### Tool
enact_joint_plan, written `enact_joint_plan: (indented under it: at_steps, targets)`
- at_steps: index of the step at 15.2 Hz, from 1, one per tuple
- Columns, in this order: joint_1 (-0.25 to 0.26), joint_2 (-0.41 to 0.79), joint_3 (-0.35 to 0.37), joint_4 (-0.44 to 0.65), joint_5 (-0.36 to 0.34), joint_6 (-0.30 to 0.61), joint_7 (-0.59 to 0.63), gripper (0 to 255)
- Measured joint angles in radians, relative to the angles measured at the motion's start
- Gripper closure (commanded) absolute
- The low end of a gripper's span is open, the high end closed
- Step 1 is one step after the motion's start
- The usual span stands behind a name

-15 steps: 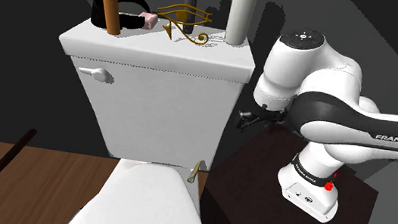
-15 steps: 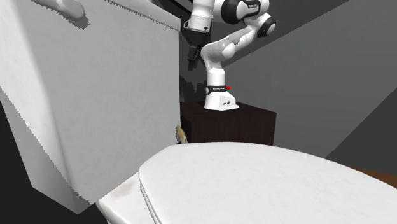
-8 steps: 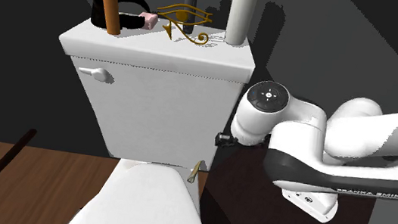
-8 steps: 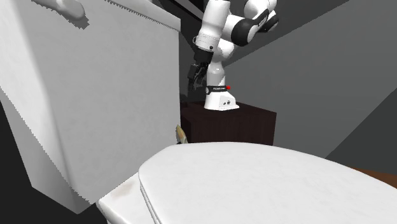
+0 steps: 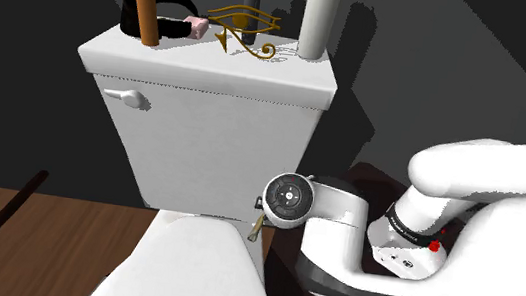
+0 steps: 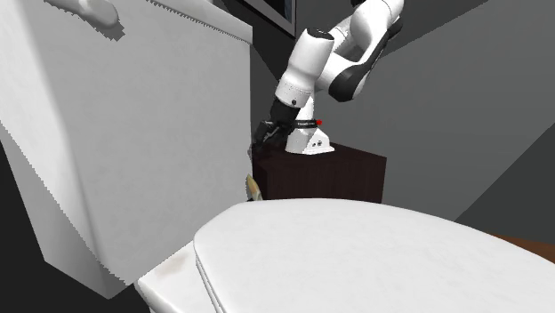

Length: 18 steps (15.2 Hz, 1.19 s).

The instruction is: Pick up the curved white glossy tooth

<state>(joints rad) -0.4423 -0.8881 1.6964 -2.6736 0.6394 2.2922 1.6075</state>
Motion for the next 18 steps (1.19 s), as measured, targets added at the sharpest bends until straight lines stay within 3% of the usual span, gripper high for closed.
enact_joint_plan:
  at_steps: [2, 6, 9, 15, 16, 18]
  targets:
    - [-0.138, -0.045, 0.134, 0.083, 0.026, 0.02, 0.067, 0]
    - [-0.319, -0.173, 0.283, 0.243, 0.055, -0.002, 0.197, 0]
    - [-0.386, -0.225, 0.338, 0.3, 0.074, 0.0, 0.237, 0]
    - [-0.442, -0.269, 0.418, 0.337, 0.116, 0.04, 0.25, 0]
    - [-0.445, -0.271, 0.422, 0.34, 0.118, 0.041, 0.252, 255]
    - [-0.447, -0.273, 0.426, 0.343, 0.12, 0.042, 0.253, 255]
